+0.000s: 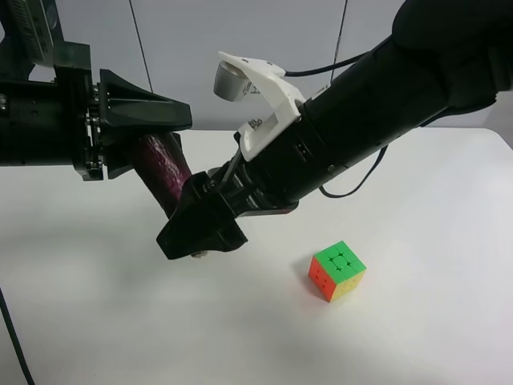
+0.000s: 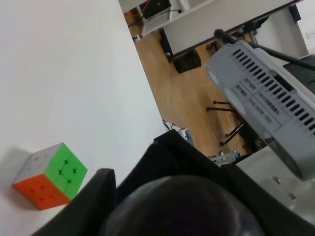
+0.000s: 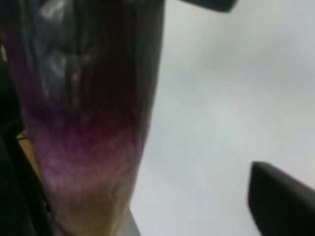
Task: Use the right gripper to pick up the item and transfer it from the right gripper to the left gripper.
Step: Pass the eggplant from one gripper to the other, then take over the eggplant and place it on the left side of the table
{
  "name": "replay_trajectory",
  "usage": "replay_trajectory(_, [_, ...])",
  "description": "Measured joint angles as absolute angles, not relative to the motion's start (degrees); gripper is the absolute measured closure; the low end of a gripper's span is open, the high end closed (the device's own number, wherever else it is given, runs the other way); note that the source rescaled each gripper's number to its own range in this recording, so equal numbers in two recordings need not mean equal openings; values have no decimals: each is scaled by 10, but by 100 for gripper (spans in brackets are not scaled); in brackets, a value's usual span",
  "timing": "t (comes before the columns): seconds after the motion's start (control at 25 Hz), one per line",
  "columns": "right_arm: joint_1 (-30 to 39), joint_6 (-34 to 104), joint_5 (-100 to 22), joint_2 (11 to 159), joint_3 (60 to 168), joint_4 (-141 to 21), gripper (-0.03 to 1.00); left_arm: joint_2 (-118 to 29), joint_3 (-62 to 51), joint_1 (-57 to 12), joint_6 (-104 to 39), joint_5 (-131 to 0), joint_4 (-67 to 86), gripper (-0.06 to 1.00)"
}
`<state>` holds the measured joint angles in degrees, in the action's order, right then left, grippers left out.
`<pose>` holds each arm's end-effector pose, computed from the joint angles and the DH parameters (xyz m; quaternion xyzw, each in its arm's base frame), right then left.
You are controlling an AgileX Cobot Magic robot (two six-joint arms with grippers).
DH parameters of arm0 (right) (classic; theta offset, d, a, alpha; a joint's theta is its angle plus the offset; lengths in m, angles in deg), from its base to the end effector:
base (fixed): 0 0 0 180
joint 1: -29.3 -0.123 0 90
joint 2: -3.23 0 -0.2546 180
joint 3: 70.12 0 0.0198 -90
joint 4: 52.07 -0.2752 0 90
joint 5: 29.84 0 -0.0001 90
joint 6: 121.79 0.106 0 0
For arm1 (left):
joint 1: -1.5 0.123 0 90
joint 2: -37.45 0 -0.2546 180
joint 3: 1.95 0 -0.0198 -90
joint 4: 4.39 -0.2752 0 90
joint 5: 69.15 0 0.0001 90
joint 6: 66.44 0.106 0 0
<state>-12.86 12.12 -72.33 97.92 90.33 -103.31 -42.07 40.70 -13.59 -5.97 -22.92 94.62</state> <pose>0.2091 0.2647 0.2088 -0.4330 0.8104 0.3439 0.1938 0.2367 -0.1422 0.2147 0.0260 0.7973 -0.5278 0.2918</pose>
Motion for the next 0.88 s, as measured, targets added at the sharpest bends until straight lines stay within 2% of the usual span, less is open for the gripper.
replay_trajectory(0.12, [-129, 121, -723, 979, 903, -1026, -1, -421, 407, -136, -60, -229, 946, 93])
replay_trajectory(0.36, [-129, 130, -729, 972, 903, -1011, -3, -421, 407, -136, -60, -229, 946, 93])
replay_trajectory(0.88, [-129, 345, -853, 813, 903, -763, -3, -421, 407, -136, -60, -229, 946, 93])
